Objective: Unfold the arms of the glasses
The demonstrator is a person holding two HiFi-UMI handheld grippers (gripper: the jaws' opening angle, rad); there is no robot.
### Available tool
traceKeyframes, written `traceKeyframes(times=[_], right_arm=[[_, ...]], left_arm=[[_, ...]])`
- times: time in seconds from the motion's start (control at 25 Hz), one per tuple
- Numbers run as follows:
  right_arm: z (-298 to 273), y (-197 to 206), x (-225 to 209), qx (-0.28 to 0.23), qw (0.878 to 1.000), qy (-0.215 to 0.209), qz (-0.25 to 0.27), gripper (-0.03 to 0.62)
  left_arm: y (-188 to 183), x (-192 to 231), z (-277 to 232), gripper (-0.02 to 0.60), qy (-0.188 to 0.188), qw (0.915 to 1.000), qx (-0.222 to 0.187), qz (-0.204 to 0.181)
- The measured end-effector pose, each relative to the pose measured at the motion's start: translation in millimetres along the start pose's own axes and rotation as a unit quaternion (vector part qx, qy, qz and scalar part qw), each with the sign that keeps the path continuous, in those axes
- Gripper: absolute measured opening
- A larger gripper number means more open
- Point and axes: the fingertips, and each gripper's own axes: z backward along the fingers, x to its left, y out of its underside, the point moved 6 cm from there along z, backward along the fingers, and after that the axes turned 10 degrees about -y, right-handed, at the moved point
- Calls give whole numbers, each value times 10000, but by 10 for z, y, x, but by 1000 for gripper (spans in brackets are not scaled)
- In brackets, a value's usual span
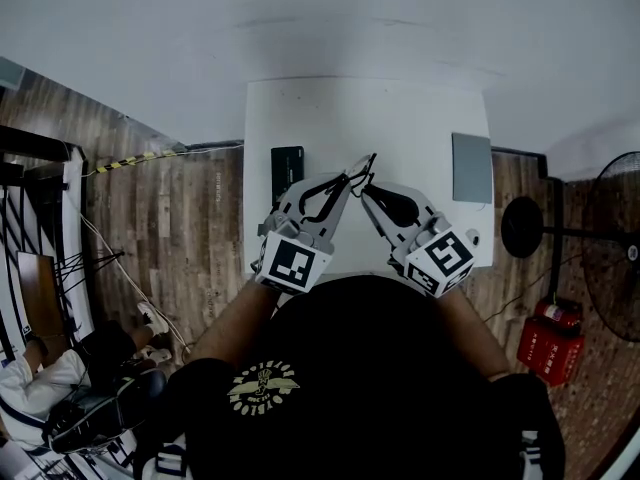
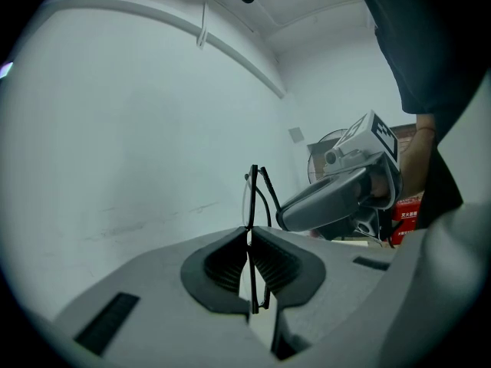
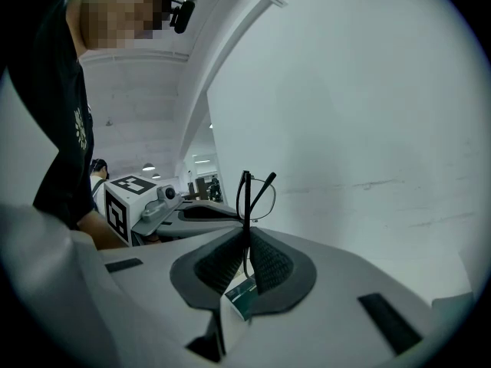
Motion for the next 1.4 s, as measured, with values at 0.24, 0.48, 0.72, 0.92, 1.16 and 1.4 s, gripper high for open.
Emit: traceKeyframes(times=[0.24, 0.48, 0.72, 0.92, 1.16, 1.4], right_arm=[[11, 15, 42, 123, 9999, 1, 37, 25], [-19, 62, 37, 393, 9992, 12, 31, 25], [-40, 80, 22, 739, 9972, 38, 116, 25], [-18, 102, 39, 920, 9956, 62, 188, 25], [-29, 118, 68, 1141, 9930, 37, 314, 25], [-34, 111, 58, 1369, 9894, 77, 488, 25]], left_arm=[[67, 52, 54, 25, 165, 9997, 69, -163], [66, 138, 94, 26, 349, 9978, 380, -426], [185, 200, 126, 26, 412, 9949, 431, -817], [169, 207, 172, 26, 376, 9924, 581, -1015], [155, 224, 252, 26, 337, 9865, 888, -1335], [235, 245, 256, 25, 208, 9783, 843, -1884]])
